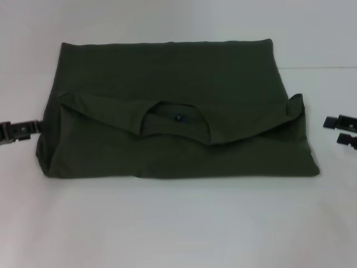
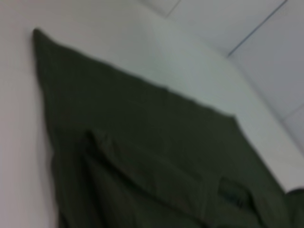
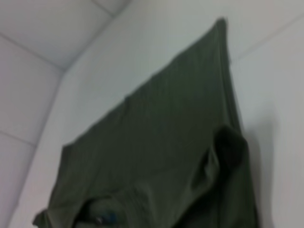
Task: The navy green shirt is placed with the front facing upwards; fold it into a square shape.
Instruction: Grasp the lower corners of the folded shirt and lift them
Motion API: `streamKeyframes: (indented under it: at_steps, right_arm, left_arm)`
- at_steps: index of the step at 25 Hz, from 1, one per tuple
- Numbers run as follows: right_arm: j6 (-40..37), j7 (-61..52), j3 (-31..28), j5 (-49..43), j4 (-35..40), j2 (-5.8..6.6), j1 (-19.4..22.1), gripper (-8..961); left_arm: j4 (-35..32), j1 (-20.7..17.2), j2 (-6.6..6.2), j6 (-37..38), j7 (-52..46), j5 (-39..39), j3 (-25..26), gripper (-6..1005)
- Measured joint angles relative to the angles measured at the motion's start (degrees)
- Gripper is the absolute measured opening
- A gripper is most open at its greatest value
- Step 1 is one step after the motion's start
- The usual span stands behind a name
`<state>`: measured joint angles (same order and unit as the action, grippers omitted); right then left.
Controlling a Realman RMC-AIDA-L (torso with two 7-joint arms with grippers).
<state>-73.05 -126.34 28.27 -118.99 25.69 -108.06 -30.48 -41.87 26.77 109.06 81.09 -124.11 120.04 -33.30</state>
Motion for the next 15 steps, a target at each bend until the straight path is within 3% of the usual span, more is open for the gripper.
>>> streamKeyframes:
  at_steps: [6, 15]
  right_arm:
    - [-1.9, -2.5, 0.6, -4.6, 3.2, 0.26, 0.4, 842]
    - [-2.1, -2.5, 0.6, -5.2, 3.3, -0.04, 0.7, 839]
  left_arm:
    - [-2.8, 2.9, 0.19, 0.8, 0.5, 8.3, -1.6, 831]
    - [-1.7, 6.9, 2.27, -3.8, 0.9, 15.9, -3.5, 828]
